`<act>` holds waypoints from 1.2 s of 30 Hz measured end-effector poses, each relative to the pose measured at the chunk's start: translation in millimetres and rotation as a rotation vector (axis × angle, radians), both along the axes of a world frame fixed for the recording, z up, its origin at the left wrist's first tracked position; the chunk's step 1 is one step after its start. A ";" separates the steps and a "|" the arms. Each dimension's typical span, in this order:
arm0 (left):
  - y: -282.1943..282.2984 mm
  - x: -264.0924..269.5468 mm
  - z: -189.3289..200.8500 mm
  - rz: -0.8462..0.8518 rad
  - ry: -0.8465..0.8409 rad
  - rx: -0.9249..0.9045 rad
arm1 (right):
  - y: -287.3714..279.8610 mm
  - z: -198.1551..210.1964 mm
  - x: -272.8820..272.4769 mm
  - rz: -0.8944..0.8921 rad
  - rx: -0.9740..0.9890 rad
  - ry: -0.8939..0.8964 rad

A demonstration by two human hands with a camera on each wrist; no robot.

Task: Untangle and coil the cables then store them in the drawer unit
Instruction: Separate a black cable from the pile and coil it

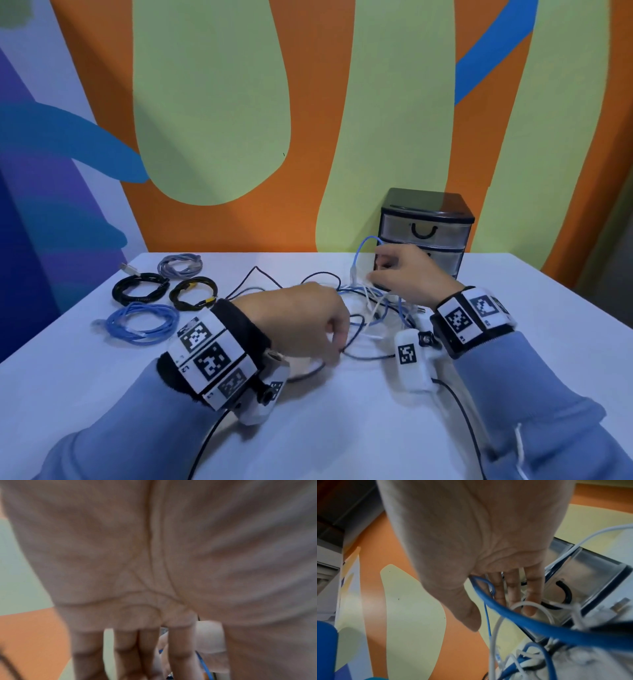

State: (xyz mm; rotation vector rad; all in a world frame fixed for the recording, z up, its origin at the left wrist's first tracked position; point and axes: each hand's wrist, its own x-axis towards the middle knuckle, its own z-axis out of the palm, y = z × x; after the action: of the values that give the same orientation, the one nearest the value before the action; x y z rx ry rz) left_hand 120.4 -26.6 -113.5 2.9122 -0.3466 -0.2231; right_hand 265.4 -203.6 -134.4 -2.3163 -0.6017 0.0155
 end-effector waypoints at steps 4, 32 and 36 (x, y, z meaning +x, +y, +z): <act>24.4 3.8 8.9 0.117 -0.285 -0.498 | -8.4 5.1 -2.4 0.011 0.039 -0.038; 76.4 16.9 1.7 0.742 -0.628 -0.498 | -17.5 41.9 -17.2 -0.042 1.462 0.052; 63.0 14.2 4.4 0.562 -0.614 -0.364 | -8.7 41.1 -19.2 0.047 1.502 0.123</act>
State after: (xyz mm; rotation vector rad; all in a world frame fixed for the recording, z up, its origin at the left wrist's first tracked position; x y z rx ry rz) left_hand 134.6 36.4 -109.1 2.5115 0.3242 0.7410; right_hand 246.2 -212.3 -93.3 -0.8343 -0.3604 -0.2015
